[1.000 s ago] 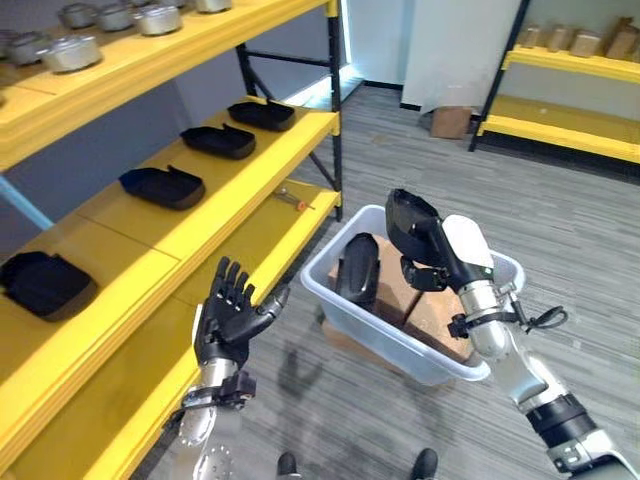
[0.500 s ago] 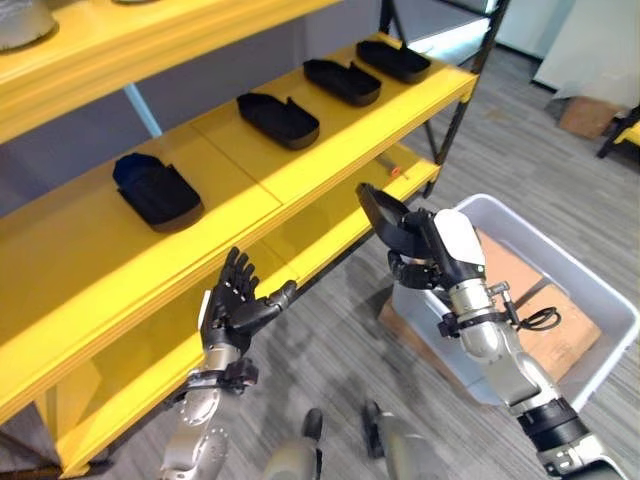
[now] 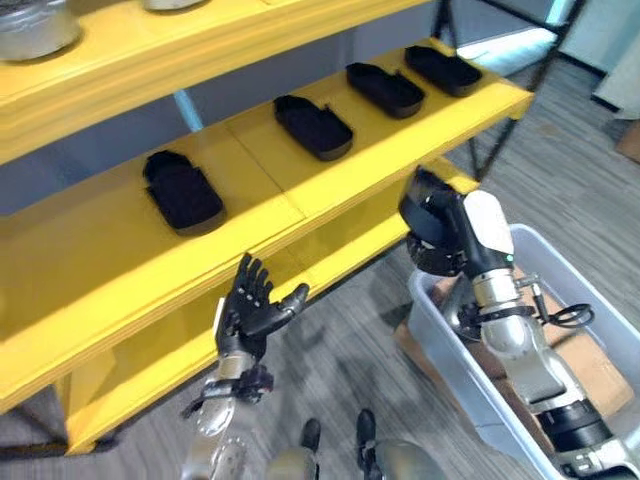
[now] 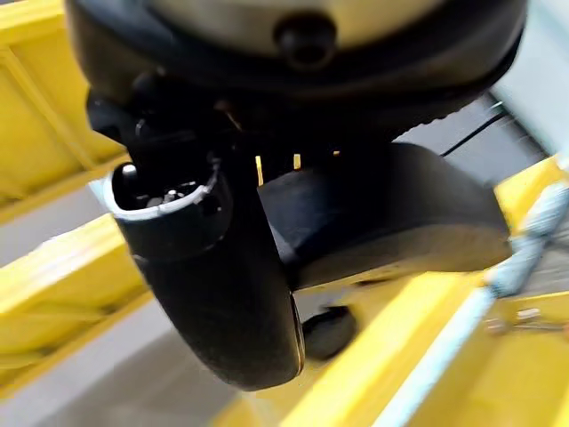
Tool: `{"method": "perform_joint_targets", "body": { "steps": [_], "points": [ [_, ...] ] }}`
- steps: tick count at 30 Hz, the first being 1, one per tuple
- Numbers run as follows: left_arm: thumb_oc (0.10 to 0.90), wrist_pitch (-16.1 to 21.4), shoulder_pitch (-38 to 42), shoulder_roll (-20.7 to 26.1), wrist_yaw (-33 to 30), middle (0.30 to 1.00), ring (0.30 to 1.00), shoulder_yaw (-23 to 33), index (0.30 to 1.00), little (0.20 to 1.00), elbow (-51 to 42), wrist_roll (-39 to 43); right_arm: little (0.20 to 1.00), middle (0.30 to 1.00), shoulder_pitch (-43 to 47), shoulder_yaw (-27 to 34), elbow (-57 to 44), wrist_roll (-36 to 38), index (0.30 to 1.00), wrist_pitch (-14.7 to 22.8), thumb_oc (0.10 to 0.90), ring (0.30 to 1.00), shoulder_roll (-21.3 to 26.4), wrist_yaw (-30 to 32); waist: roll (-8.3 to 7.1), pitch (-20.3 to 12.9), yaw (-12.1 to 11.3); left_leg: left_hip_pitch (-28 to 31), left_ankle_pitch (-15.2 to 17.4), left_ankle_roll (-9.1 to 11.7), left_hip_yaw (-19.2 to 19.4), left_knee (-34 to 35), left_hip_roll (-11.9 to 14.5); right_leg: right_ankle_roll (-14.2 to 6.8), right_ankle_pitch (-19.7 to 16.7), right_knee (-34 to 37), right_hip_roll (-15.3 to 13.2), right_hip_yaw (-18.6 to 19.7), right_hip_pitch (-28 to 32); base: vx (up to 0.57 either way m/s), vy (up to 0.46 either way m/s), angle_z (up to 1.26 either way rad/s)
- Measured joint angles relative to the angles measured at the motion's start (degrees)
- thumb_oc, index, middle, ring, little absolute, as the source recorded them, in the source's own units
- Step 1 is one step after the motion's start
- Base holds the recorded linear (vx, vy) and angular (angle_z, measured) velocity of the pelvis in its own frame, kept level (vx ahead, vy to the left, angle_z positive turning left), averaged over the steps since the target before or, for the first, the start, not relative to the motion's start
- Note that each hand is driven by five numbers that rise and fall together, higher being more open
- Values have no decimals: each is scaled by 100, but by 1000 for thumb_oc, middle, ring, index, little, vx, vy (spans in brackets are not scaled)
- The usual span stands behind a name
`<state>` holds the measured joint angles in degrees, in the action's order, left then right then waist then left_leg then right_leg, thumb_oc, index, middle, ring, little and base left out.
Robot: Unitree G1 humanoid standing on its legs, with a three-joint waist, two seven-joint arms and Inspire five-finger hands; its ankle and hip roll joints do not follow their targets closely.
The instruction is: Move parts from the plastic box to the shelf.
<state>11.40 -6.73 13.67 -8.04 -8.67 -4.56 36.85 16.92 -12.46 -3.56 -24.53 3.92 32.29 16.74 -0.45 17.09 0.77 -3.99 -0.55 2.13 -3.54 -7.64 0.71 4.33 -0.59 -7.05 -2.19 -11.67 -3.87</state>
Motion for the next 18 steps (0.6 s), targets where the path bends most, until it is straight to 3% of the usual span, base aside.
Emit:
{"method": "perform_joint_targets", "body": {
  "steps": [1,2,4,5,6,7,8,9,10,11,12,14,18],
  "points": [
    [900,-4,82,158,-17,1000,1000,-5,1000,1000,6,4,300,300,55,-19,-69,1,300,0,400,300,-2,0,-62,30,73,-162,153,137,626,-246,422,-7,-7,15,-130,-205,2,-5,172,83],
    [900,-16,198,365,-3,1000,1000,-2,1000,1000,9,1,300,300,106,-21,-134,0,300,10,400,300,-1,1,-111,50,122,-246,148,280,894,-393,886,-40,41,-4,-154,-326,-31,28,88,69],
    [900,-12,259,414,-4,1000,1000,110,1000,1000,20,1,300,300,155,-6,-141,2,300,50,400,300,-70,1,-120,57,34,-144,64,437,931,-210,1751,-20,105,-59,-174,-320,-66,70,128,31],
    [900,-12,255,361,-14,1000,1000,145,1000,1000,37,3,300,300,137,-5,-141,1,300,66,400,300,-75,2,-122,59,69,-59,38,477,938,-112,1948,-15,134,-118,-237,-325,-67,68,142,34],
    [900,-10,260,302,-5,1000,1000,117,1000,1000,152,2,300,300,60,42,-141,1,300,80,400,300,-73,3,-73,58,94,152,-104,701,1125,245,2195,-260,149,-219,-448,-394,-10,71,305,51],
    [900,-14,248,281,-6,1000,1000,56,1000,1000,172,2,300,300,12,94,-148,1,300,89,400,300,-3,13,72,53,199,267,-315,551,1294,490,2245,-453,179,-308,-490,-501,33,86,309,45],
    [900,-14,240,244,0,1000,1000,3,1000,1000,173,2,300,300,-16,121,-171,-3,300,92,400,300,114,19,250,52,208,334,-623,278,1283,477,2187,-638,116,-370,-557,-498,34,148,369,27],
    [900,-29,268,173,41,1000,1000,-64,1000,1000,206,1,300,300,-228,334,-292,-9,300,96,400,300,154,14,473,31,225,423,-470,409,1427,531,2007,-806,148,-495,-611,-611,80,148,196,66],
    [900,-82,378,227,94,1000,1000,-64,1000,1000,218,-1,300,300,-633,580,-399,0,300,59,400,300,-59,101,235,13,353,498,-458,690,1508,719,1679,-984,285,-720,-966,-659,97,145,187,63],
    [900,-79,354,270,101,1000,1000,-8,1000,1000,158,-1,300,300,-786,570,-414,-7,300,30,400,300,-65,90,23,-40,248,516,-401,651,1536,683,1412,-1002,257,-645,-1209,-527,88,111,180,55],
    [900,-83,351,393,98,1000,1000,18,1000,1000,159,-2,300,300,-877,560,-449,-8,300,30,400,300,-93,71,-93,-83,91,500,-312,548,1595,607,1230,-986,117,-466,-1346,-426,144,98,172,5],
    [900,-92,324,656,92,1000,1000,107,1000,1000,162,-6,300,300,-936,550,-532,-21,300,30,400,300,-187,70,-194,-117,-24,499,-229,418,1535,471,949,-930,-137,-229,-1583,-415,392,75,133,30],
    [900,-35,324,791,8,1000,1000,397,1000,1000,129,-59,300,300,-874,420,-537,-43,300,59,400,300,-252,50,-283,-166,-307,450,-158,311,1333,432,716,-1057,-352,-48,-1739,-482,624,64,106,36]
  ]
}}
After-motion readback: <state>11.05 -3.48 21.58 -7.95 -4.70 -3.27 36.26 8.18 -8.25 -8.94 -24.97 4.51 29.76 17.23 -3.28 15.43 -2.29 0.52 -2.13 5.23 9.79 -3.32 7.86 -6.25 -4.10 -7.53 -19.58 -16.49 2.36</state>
